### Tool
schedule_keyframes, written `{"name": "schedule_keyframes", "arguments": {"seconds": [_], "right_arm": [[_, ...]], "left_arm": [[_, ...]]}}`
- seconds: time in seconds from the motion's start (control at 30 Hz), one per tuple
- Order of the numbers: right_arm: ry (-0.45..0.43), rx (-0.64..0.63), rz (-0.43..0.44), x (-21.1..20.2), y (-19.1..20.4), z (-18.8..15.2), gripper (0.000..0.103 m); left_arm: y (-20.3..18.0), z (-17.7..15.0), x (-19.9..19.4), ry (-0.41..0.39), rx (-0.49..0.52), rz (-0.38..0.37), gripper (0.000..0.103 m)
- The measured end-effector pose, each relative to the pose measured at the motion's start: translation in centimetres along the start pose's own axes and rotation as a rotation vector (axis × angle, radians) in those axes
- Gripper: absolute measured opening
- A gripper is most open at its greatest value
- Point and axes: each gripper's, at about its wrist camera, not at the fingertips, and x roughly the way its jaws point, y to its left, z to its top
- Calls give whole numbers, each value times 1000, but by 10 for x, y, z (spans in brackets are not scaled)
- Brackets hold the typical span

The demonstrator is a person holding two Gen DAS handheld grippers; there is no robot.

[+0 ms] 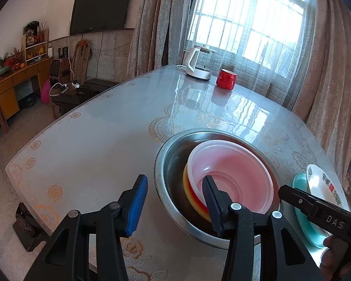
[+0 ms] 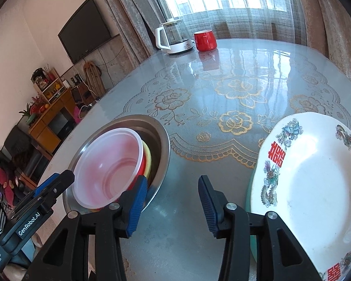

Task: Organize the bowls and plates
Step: 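Move the right gripper to the steel bowl rim and grasp it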

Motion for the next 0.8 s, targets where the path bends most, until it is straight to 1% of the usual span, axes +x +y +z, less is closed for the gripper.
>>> {"name": "schedule_keyframes", "arguments": {"seconds": [0.27,0.43,0.57,0.63,0.73,0.8], "right_arm": [[4,-22,-19,0,2,2,48],[3,-18,-37,-1,-4,7,48],[-4,-5,-42,-2,-8,13,48],[-2,4,-32,-2,-10,18,48],[-2,4,-10,0,-8,24,48],[2,-5,-11,3,-5,27,41]], "left_arm": [[12,0,1,10,-25,0,50],[24,-1,5,41,-50,-15,50],[33,3,7,47,-71,-34,49],[37,4,9,56,-90,-61,49],[42,5,9,44,-108,-100,49],[45,6,11,45,-114,-140,49]]}}
